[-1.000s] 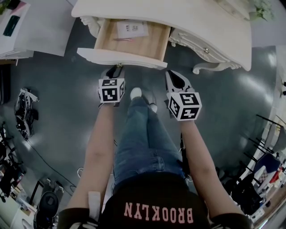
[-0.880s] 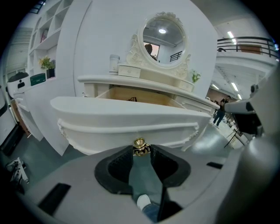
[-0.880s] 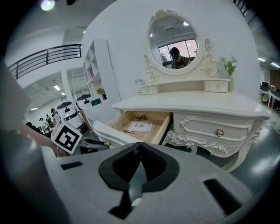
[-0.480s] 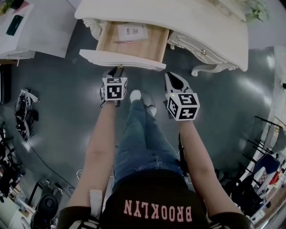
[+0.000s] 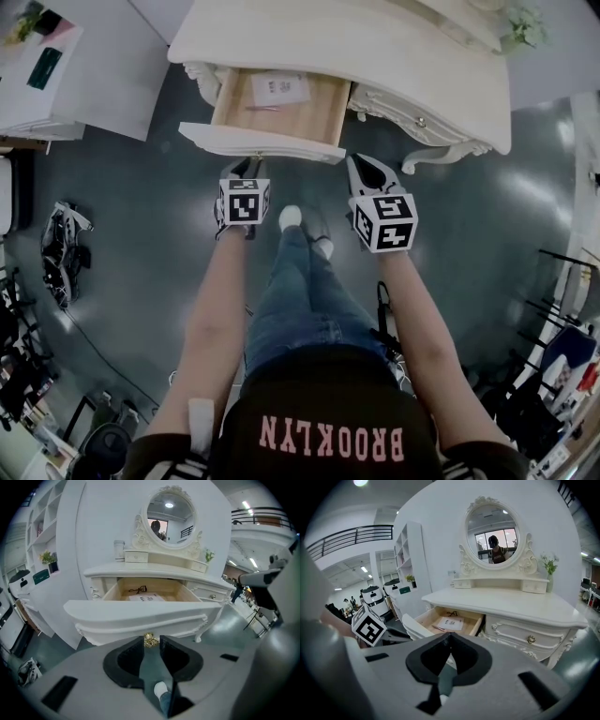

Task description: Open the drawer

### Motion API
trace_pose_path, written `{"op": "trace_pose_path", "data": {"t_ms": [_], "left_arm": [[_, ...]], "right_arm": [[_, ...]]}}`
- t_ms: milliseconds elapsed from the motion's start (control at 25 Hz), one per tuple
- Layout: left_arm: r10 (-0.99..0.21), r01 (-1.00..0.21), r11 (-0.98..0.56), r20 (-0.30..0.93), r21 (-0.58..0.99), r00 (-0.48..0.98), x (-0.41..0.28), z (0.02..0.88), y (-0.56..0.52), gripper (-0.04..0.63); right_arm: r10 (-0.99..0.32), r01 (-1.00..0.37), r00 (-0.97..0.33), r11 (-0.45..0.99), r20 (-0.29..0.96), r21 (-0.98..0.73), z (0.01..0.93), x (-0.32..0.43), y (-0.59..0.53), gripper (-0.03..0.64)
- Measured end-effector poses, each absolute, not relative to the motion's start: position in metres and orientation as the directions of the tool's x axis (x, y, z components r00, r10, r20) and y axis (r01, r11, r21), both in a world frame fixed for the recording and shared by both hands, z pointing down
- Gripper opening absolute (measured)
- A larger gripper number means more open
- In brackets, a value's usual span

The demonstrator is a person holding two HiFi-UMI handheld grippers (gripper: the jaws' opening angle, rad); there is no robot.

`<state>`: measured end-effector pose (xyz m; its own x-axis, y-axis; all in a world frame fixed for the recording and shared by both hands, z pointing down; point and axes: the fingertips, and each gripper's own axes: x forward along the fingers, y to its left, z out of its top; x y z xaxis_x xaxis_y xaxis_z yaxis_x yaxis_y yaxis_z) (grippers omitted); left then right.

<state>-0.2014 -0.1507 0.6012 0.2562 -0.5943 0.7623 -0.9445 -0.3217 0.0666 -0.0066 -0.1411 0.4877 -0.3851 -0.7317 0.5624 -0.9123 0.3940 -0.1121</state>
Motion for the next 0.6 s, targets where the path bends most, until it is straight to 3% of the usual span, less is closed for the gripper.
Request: {"op": "trace_pose_path", "data": {"t_ms": [360,600], "left_arm": [[-0.640,-0.946,-0.319,0.724,0.053,0.257,-0.204,0.557,-0.153,0.013],[-0.655,-0.937,-0.342,0.697,0.071,0.292,-0.200,0.526,-0.156,0.005]], "right_arm": [[-0.742,-0.902,-0.396,0.424,0.540,-0.078,0.463,-0.012,-0.145,-0.003],[-0.755,-0.903,-0.398,0.424,0.521,-0.075,0.446,-0.011,-0.146,-0.003]]}}
